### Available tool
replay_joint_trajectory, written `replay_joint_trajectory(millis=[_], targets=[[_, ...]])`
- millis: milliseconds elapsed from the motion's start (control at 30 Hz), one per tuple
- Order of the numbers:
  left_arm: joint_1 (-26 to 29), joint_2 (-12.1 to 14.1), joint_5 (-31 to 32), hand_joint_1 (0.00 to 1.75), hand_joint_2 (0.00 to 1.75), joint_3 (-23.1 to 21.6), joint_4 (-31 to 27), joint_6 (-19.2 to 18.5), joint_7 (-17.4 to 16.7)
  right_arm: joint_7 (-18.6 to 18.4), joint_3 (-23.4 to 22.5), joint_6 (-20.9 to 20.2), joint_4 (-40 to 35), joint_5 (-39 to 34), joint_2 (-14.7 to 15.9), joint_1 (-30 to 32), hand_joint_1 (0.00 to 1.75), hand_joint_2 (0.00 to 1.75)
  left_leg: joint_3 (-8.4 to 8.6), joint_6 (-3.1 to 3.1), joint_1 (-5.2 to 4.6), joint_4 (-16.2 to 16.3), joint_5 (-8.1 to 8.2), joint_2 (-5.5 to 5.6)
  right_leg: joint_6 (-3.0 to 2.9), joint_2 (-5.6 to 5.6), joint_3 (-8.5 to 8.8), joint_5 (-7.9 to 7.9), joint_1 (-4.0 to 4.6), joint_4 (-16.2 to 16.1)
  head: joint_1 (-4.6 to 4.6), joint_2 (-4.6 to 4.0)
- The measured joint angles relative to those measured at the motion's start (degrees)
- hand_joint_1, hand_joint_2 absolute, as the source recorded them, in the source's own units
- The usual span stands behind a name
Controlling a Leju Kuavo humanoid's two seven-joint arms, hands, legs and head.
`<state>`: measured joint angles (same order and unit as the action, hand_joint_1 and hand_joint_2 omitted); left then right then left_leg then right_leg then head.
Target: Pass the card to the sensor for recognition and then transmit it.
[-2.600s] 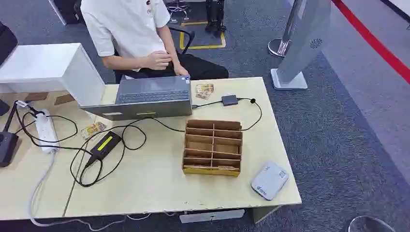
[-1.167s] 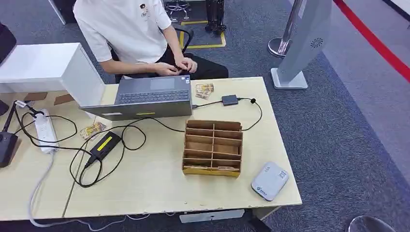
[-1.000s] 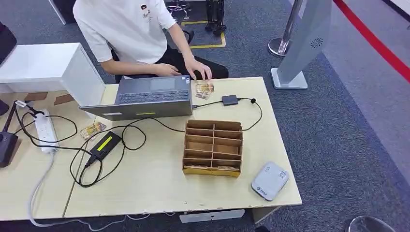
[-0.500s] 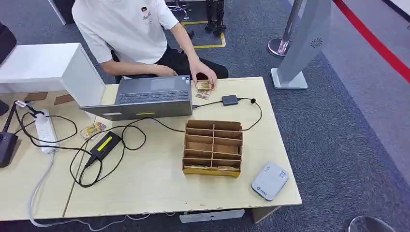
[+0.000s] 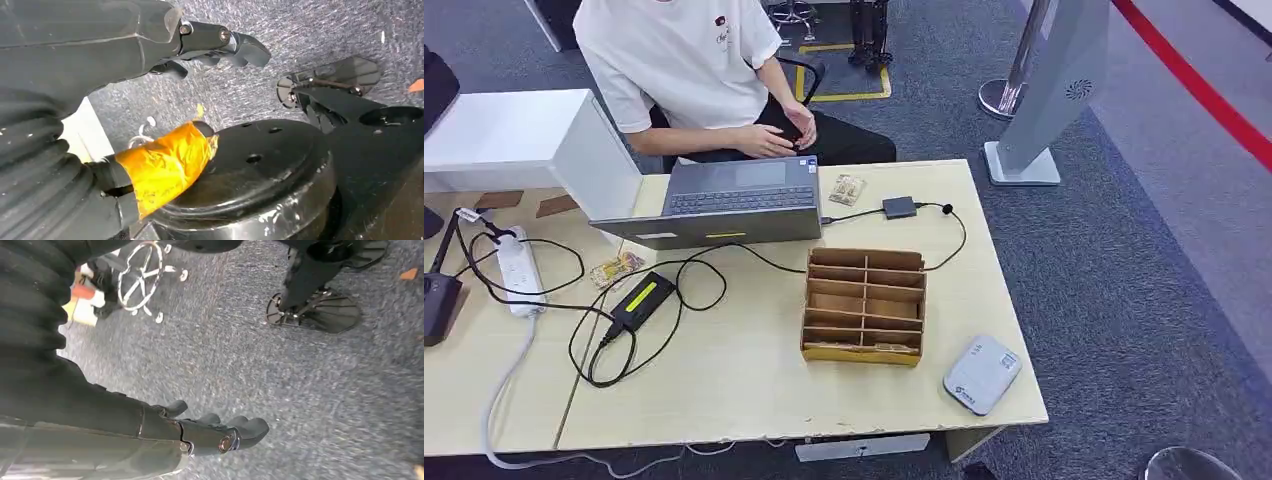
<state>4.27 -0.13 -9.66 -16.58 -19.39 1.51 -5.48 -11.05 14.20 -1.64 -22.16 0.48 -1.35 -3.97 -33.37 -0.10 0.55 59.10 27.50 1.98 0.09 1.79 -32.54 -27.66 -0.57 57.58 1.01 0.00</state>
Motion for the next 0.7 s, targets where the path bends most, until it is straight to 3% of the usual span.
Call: replay_joint_trajectory(millis=[267, 400, 700], targets=[[-2.6, 0.2, -5.5, 0.00, 1.75, -9.6, 2.3, 1.0, -3.3, -6.3, 8.2, -0.9, 0.0, 0.1, -0.5, -6.6, 0.00, 1.75, 0.00, 0.00, 0.00, 0.0, -0.01, 0.00, -0.01, 0.00, 0.00, 0.00, 0.00, 0.0, 0.00, 0.00], [-2.8, 0.4, -14.5, 0.00, 1.75, -10.6, 2.7, 1.5, -7.6, -15.5, 8.9, -3.0, 0.0, 0.0, -0.5, -6.5, 0.00, 1.75, 0.09, 0.02, 0.00, 0.0, -0.02, 0.10, 0.01, -0.03, 0.08, -0.02, 0.00, 0.0, -0.02, 0.02], [-1.0, 0.4, -7.4, 0.00, 1.75, -4.5, 2.7, 0.9, -3.9, -7.6, 3.5, -1.7, 0.1, -0.1, -0.4, -0.2, 0.00, 1.75, 0.02, 0.06, 0.00, 0.0, 0.09, 0.01, 0.03, 0.03, -0.01, -0.06, 0.00, 0.0, 0.00, 0.00]])
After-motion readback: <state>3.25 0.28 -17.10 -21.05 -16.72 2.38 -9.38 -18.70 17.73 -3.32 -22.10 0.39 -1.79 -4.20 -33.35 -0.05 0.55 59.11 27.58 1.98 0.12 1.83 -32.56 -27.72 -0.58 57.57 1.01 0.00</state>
